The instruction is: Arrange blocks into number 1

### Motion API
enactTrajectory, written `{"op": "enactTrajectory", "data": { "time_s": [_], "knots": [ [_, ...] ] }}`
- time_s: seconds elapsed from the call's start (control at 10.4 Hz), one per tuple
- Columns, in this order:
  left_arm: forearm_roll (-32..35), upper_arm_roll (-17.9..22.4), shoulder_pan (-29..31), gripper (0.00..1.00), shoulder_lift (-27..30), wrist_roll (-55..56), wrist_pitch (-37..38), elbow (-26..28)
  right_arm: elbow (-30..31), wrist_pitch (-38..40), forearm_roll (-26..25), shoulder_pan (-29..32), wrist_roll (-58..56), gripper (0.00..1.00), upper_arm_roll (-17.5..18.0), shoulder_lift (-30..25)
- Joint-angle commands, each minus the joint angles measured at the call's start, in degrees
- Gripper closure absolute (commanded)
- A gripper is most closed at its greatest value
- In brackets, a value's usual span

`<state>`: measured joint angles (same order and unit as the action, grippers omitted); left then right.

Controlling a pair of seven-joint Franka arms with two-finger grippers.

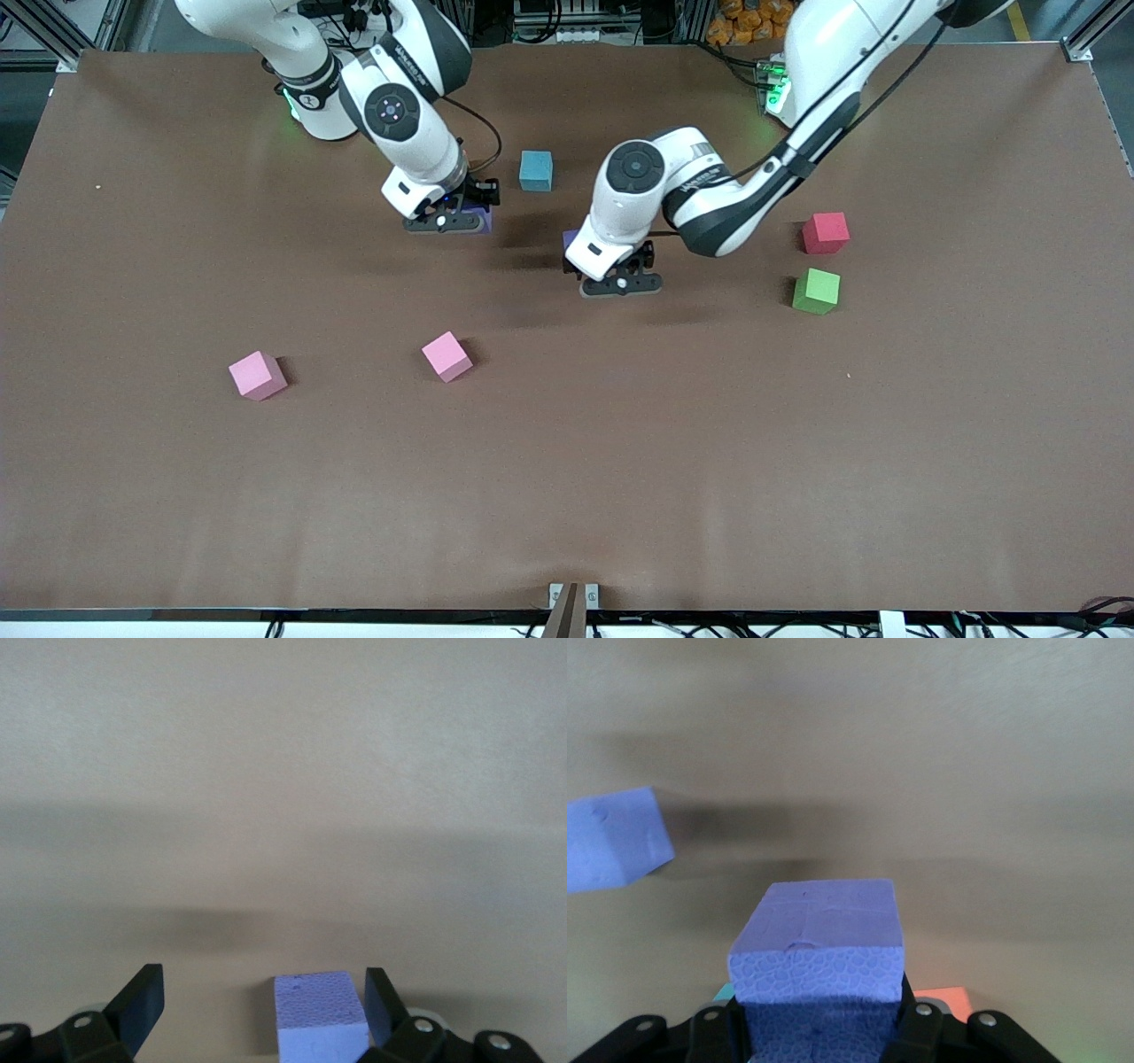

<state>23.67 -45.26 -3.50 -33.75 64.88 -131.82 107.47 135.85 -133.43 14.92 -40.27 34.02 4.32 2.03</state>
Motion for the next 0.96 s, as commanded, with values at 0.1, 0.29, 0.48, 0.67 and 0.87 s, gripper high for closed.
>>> {"op": "enactTrajectory", "data": {
  "time_s": [0.1,0.29,0.48,0.67,0.87],
  "knots": [
    [0.9,-1.1,0.5,0.0,1.3,0.1,-0.1,2.1,1.2,-7.5,0.7,-5.0,5.2,0.46,0.2,3.2],
    [1.0,-1.1,0.6,0.0,1.3,0.0,-0.1,2.1,0.4,-13.5,0.7,-8.4,9.6,0.45,0.2,8.1],
    [1.0,-1.1,0.6,0.0,1.2,-0.1,-0.1,2.1,0.1,-16.1,0.8,-10.0,11.2,0.45,0.2,10.4],
    [1.0,-1.1,0.6,0.0,1.2,-0.1,-0.1,2.1,-0.1,-16.9,0.8,-12.2,13.2,0.45,0.2,11.4],
    [1.1,-1.1,0.6,0.0,1.2,-0.1,-0.1,2.2,-0.6,-18.6,0.8,-14.6,15.0,0.44,0.3,12.7]
  ]
}}
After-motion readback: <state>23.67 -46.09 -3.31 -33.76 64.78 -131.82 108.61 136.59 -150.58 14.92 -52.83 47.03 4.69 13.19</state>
